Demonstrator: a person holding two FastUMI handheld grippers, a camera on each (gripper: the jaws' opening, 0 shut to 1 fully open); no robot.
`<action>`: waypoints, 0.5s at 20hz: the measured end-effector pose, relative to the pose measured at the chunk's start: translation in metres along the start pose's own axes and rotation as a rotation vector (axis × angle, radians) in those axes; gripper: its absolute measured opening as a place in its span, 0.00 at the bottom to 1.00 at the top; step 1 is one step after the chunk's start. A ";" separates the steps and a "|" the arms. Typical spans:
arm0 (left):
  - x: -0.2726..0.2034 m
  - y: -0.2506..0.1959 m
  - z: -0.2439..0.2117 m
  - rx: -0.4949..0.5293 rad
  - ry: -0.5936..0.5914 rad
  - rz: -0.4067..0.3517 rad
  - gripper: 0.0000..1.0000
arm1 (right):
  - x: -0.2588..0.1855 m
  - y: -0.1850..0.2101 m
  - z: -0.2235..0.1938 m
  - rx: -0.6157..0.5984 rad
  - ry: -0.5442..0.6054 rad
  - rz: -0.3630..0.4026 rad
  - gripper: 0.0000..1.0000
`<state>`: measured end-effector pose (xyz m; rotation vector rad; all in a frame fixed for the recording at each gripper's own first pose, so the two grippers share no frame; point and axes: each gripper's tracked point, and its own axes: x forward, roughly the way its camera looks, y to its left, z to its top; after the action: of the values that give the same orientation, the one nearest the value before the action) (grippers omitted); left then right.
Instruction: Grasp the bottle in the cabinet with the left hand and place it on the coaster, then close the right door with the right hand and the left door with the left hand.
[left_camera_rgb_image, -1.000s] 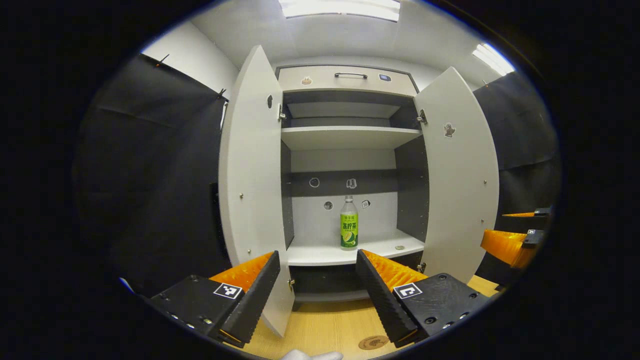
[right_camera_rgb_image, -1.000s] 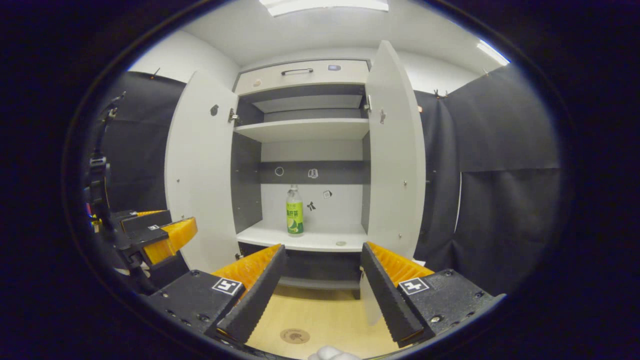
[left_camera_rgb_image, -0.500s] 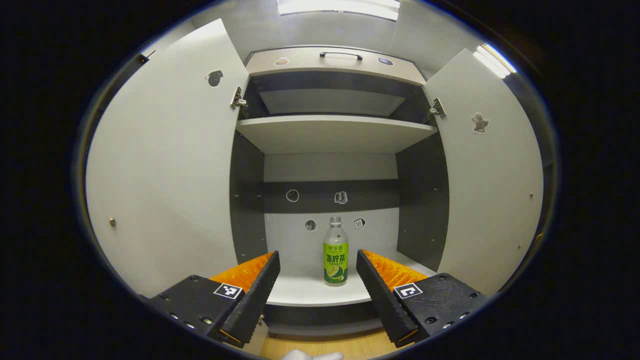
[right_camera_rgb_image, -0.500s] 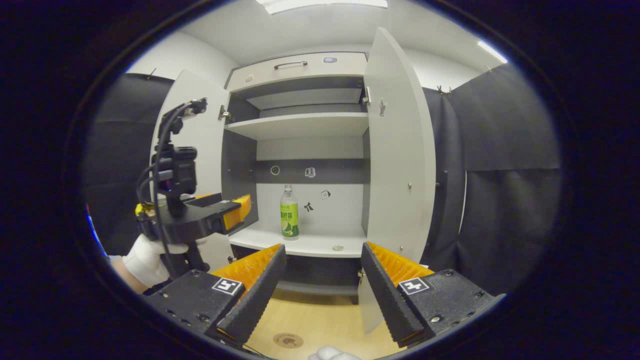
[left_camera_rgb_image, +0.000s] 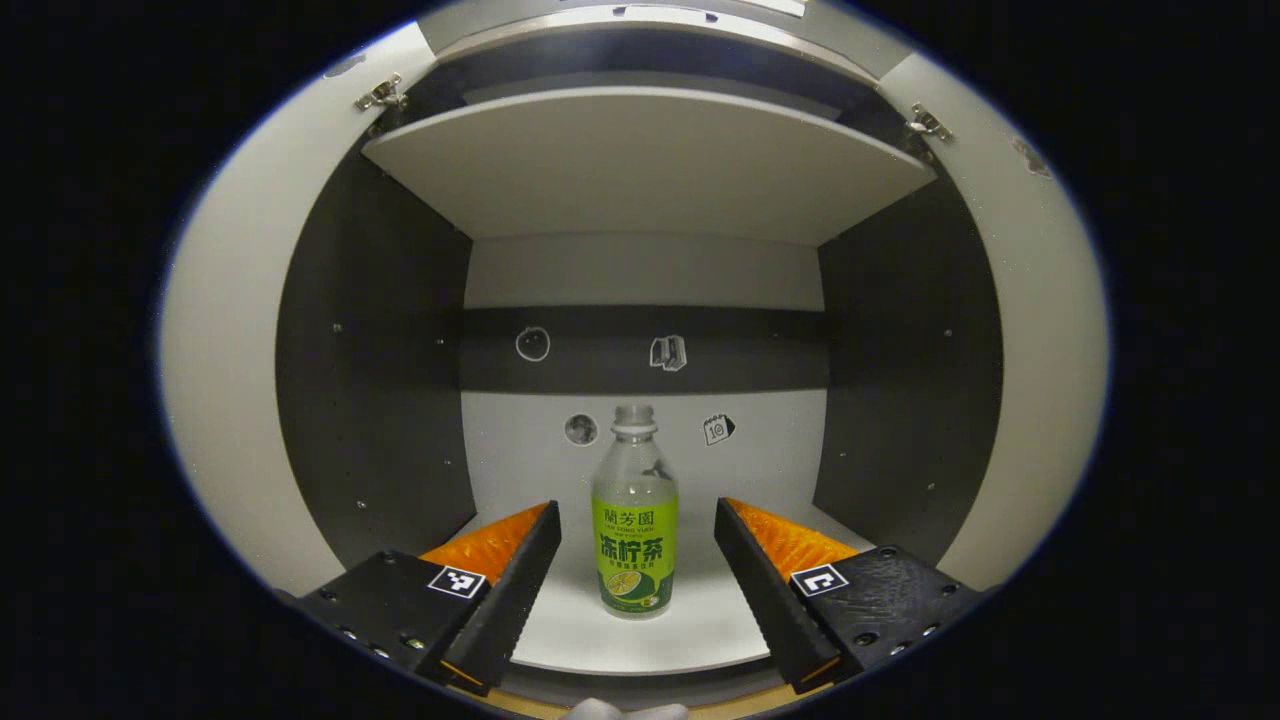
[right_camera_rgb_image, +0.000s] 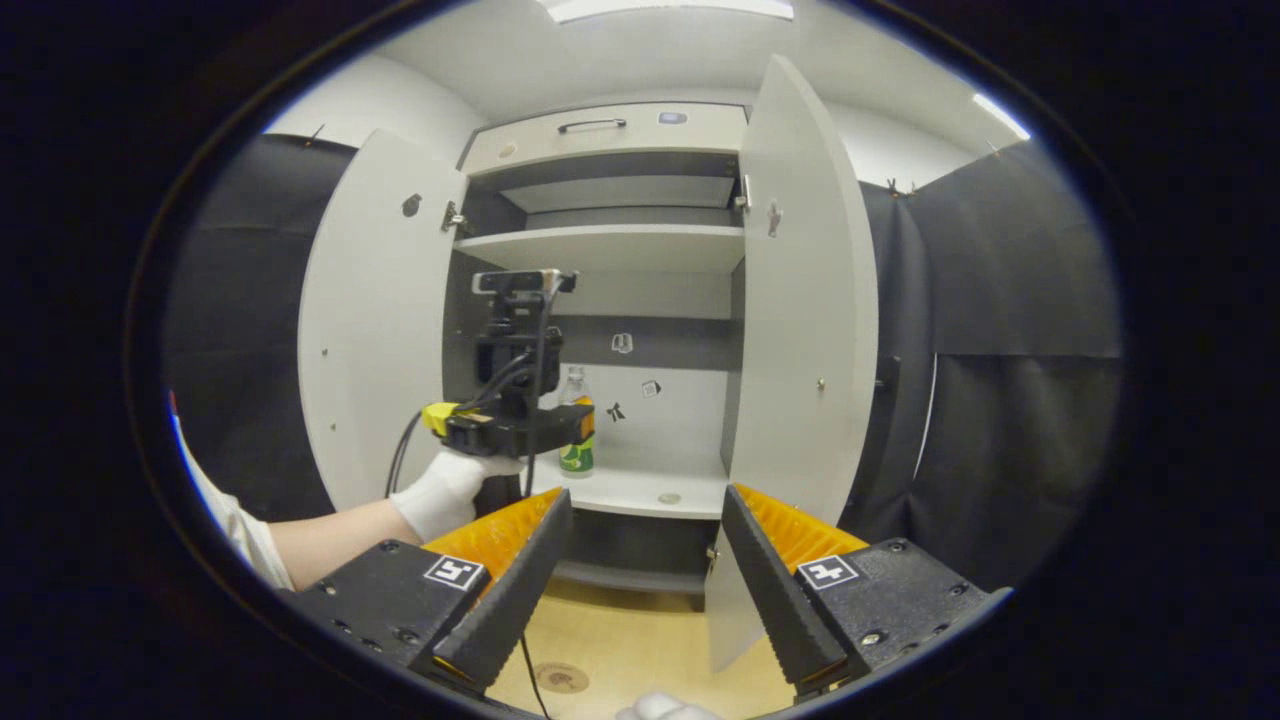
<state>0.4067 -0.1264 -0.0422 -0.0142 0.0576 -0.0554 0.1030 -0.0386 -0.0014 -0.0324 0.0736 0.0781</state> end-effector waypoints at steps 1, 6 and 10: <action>0.009 0.001 -0.003 -0.004 0.012 0.010 0.95 | 0.002 -0.001 -0.004 0.000 0.011 0.001 0.99; 0.043 0.002 -0.022 0.024 0.031 0.041 0.95 | 0.009 -0.007 -0.020 0.002 0.060 0.009 0.99; 0.056 0.000 -0.027 0.023 0.038 0.040 0.95 | 0.012 -0.011 -0.023 0.001 0.069 0.011 0.99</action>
<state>0.4605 -0.1294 -0.0727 0.0113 0.0948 -0.0166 0.1144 -0.0497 -0.0252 -0.0335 0.1433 0.0883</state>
